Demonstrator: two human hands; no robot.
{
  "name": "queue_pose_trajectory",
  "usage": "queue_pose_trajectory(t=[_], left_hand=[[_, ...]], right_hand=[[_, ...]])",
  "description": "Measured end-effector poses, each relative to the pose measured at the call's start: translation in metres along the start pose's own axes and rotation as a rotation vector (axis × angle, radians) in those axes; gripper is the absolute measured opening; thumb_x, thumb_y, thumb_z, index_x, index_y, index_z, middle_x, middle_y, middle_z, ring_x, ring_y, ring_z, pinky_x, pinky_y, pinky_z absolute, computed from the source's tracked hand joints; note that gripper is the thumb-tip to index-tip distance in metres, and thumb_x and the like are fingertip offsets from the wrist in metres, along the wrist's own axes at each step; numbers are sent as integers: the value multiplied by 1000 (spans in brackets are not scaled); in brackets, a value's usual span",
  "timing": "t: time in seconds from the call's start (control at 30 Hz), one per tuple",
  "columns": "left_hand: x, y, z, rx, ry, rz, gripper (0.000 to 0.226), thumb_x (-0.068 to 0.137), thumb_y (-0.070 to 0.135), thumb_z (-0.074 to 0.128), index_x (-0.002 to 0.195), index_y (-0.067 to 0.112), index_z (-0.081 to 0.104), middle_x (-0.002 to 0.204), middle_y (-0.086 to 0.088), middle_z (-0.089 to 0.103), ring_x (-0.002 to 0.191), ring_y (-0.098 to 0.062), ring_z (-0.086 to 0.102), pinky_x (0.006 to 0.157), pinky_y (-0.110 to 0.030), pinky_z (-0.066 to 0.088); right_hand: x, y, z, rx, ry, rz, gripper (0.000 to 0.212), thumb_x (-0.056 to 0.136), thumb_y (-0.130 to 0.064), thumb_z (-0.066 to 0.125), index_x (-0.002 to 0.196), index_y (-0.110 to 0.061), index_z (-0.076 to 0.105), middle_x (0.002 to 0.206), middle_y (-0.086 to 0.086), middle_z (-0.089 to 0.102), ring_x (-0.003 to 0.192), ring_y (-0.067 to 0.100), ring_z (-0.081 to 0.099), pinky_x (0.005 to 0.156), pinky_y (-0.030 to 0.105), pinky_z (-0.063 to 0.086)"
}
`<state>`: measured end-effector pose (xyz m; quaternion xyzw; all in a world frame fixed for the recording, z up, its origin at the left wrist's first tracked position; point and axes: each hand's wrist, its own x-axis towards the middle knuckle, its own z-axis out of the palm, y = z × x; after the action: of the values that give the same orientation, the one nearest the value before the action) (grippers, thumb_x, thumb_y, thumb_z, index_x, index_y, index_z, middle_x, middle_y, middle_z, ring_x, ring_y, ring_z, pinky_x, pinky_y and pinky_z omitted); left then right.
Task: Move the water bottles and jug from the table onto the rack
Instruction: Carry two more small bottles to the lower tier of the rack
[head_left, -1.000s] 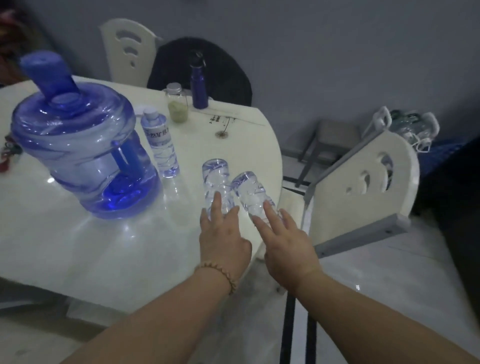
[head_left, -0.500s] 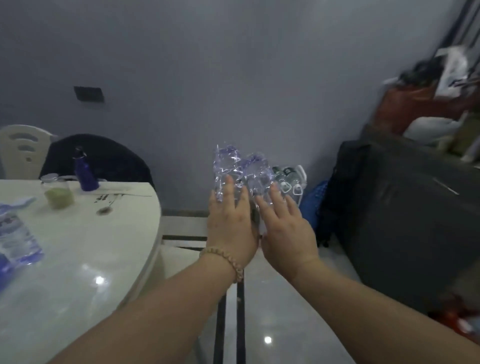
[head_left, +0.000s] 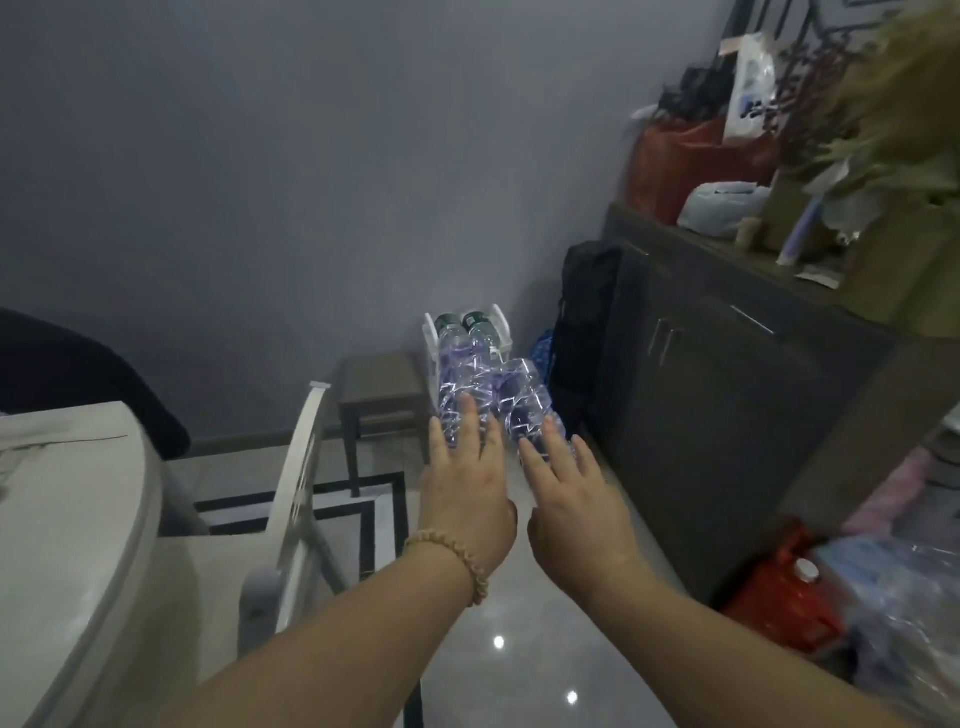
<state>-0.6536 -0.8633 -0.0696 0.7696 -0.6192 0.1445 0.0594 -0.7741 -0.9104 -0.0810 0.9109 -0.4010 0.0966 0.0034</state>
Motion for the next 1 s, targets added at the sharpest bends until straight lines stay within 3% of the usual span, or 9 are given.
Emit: queue_pose_trajectory(t=[0.23, 0.37, 0.57, 0.73, 0.9, 1.0], left_hand=[[76, -3, 76, -144, -134, -19, 81, 87, 34, 53, 147, 9, 5, 156, -11, 2, 138, -29, -20, 115, -53, -2], [134, -22, 134, -295, -262, -129, 92, 85, 35, 57, 147, 18, -8, 155, -6, -18, 137, -31, -20, 115, -46, 10], [195, -50, 204, -377, -450, -250, 93, 84, 33, 59, 147, 20, -9, 154, -2, -24, 140, -34, -18, 113, -44, 17], [242, -67, 259, -359, -492, -308, 94, 83, 31, 58, 147, 21, -10, 153, -1, -26, 139, -35, -16, 111, -44, 23], [311, -75, 334, -307, -509, -335, 91, 83, 29, 54, 147, 15, -8, 153, -10, -26, 140, -35, -19, 115, -46, 15], [358, -74, 377, -343, -514, -457, 91, 84, 30, 56, 147, 17, -9, 152, -7, -28, 139, -34, -20, 114, -46, 10]], right_hand=[[76, 40, 61, 8, -123, 42, 76, 92, -18, 44, 150, -21, -5, 156, 5, -21, 144, 26, -8, 113, 37, 25], [139, 53, 101, 51, -189, 105, 80, 90, -21, 49, 150, -26, -5, 157, 1, -17, 143, 26, 2, 105, 34, 37], [218, 64, 156, 99, -321, 98, 82, 87, -18, 50, 149, -29, -3, 158, -1, -14, 143, 26, 7, 99, 33, 42], [281, 87, 199, 119, -399, 45, 85, 86, -19, 49, 148, -32, -7, 157, -4, -18, 144, 24, 1, 99, 33, 42], [366, 128, 261, 130, -451, -31, 84, 86, -22, 50, 148, -35, -6, 156, -6, -21, 144, 23, 0, 99, 32, 42], [422, 158, 301, 130, -449, -113, 82, 86, -27, 52, 148, -36, -1, 152, -8, -25, 144, 23, 6, 96, 29, 44]])
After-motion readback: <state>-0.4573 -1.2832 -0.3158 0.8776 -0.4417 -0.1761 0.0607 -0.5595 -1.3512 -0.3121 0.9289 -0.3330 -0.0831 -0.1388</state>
